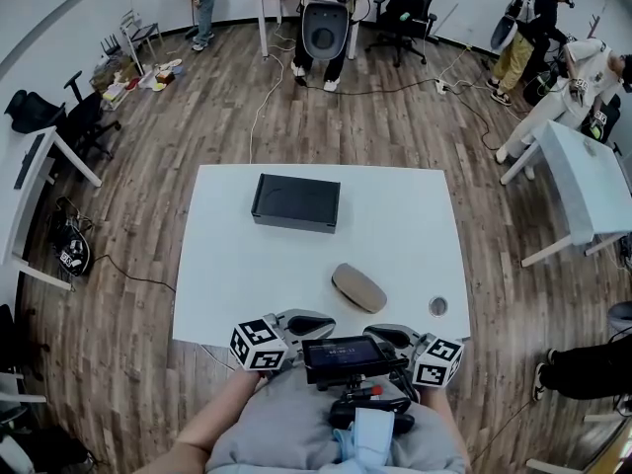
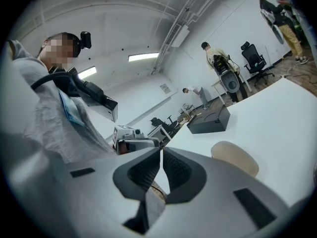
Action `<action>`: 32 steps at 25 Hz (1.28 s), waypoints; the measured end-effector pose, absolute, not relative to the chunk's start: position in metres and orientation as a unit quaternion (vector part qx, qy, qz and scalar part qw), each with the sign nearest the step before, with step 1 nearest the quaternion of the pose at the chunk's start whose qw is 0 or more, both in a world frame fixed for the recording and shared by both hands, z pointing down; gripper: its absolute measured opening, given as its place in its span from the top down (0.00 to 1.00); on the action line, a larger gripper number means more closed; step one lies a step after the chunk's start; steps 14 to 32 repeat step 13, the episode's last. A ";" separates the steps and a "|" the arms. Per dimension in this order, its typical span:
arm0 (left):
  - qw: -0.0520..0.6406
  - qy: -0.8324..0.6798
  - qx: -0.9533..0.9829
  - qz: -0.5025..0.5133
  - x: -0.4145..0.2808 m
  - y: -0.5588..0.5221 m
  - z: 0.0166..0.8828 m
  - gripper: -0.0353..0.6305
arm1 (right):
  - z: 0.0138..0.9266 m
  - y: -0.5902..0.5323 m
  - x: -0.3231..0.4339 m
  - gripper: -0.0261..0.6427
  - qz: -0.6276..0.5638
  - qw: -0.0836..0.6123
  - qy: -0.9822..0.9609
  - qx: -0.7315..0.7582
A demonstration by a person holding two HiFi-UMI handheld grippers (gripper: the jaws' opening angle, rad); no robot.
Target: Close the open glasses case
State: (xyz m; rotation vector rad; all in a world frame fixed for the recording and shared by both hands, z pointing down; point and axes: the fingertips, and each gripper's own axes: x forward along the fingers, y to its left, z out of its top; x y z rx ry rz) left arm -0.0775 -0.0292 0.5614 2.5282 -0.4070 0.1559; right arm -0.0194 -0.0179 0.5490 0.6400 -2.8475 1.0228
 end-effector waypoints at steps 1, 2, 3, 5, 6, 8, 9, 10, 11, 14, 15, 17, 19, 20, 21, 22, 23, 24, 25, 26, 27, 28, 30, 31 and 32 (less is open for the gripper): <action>0.284 -0.153 0.945 0.059 -0.077 -0.029 0.562 0.92 | 0.549 -0.017 -0.019 0.90 0.331 0.025 -0.921 0.206; 0.284 -0.154 0.944 0.060 -0.077 -0.029 0.562 0.92 | 0.549 -0.017 -0.019 0.90 0.331 0.025 -0.921 0.206; 0.284 -0.154 0.944 0.060 -0.077 -0.029 0.562 0.92 | 0.549 -0.017 -0.019 0.90 0.331 0.026 -0.920 0.206; 0.284 -0.155 0.944 0.061 -0.076 -0.030 0.561 0.92 | 0.548 -0.018 -0.017 0.90 0.332 0.025 -0.920 0.206; 0.285 -0.155 0.944 0.062 -0.075 -0.030 0.561 0.92 | 0.548 -0.019 -0.017 0.90 0.333 0.026 -0.920 0.206; 0.287 -0.155 0.943 0.063 -0.074 -0.030 0.563 0.92 | 0.549 -0.019 -0.016 0.90 0.334 0.026 -0.919 0.206; 0.288 -0.155 0.943 0.064 -0.074 -0.030 0.564 0.92 | 0.550 -0.018 -0.016 0.90 0.335 0.026 -0.919 0.206; 0.289 -0.155 0.943 0.064 -0.074 -0.029 0.565 0.92 | 0.550 -0.018 -0.016 0.90 0.335 0.027 -0.919 0.206; 0.289 -0.154 0.942 0.065 -0.074 -0.029 0.566 0.92 | 0.551 -0.017 -0.017 0.90 0.335 0.027 -0.919 0.205; 0.290 -0.153 0.942 0.067 -0.075 -0.028 0.567 0.92 | 0.551 -0.016 -0.018 0.90 0.335 0.027 -0.919 0.205; 0.290 -0.153 0.942 0.067 -0.075 -0.028 0.567 0.92 | 0.551 -0.016 -0.018 0.90 0.335 0.027 -0.919 0.205; 0.290 -0.153 0.942 0.067 -0.075 -0.028 0.567 0.92 | 0.551 -0.016 -0.018 0.90 0.335 0.027 -0.919 0.205; 0.290 -0.153 0.942 0.067 -0.075 -0.028 0.567 0.92 | 0.551 -0.016 -0.018 0.90 0.335 0.027 -0.919 0.205; 0.290 -0.153 0.942 0.067 -0.075 -0.028 0.567 0.92 | 0.551 -0.016 -0.018 0.90 0.335 0.027 -0.919 0.205; 0.290 -0.153 0.942 0.067 -0.075 -0.028 0.567 0.92 | 0.551 -0.016 -0.018 0.90 0.335 0.027 -0.919 0.205; 0.290 -0.153 0.942 0.067 -0.075 -0.028 0.567 0.92 | 0.551 -0.016 -0.018 0.90 0.335 0.027 -0.919 0.205; 0.290 -0.153 0.942 0.067 -0.075 -0.028 0.567 0.92 | 0.551 -0.016 -0.018 0.90 0.335 0.027 -0.919 0.205; 0.290 -0.153 0.942 0.067 -0.075 -0.028 0.567 0.92 | 0.551 -0.016 -0.018 0.90 0.335 0.027 -0.919 0.205; 0.290 -0.153 0.942 0.067 -0.075 -0.028 0.567 0.92 | 0.551 -0.016 -0.018 0.90 0.335 0.027 -0.919 0.205; 0.290 -0.153 0.942 0.067 -0.075 -0.028 0.567 0.92 | 0.551 -0.016 -0.018 0.90 0.335 0.027 -0.919 0.205; 0.290 -0.153 0.942 0.067 -0.075 -0.028 0.567 0.92 | 0.551 -0.016 -0.018 0.90 0.335 0.027 -0.919 0.205; 0.290 -0.153 0.942 0.067 -0.075 -0.028 0.567 0.92 | 0.551 -0.016 -0.018 0.90 0.335 0.027 -0.919 0.205; 0.290 -0.153 0.942 0.067 -0.075 -0.028 0.567 0.92 | 0.551 -0.016 -0.018 0.90 0.335 0.027 -0.919 0.205; 0.290 -0.153 0.942 0.067 -0.075 -0.028 0.567 0.92 | 0.551 -0.016 -0.018 0.90 0.335 0.027 -0.919 0.205; 0.290 -0.153 0.942 0.067 -0.075 -0.028 0.567 0.92 | 0.551 -0.016 -0.018 0.90 0.335 0.027 -0.919 0.205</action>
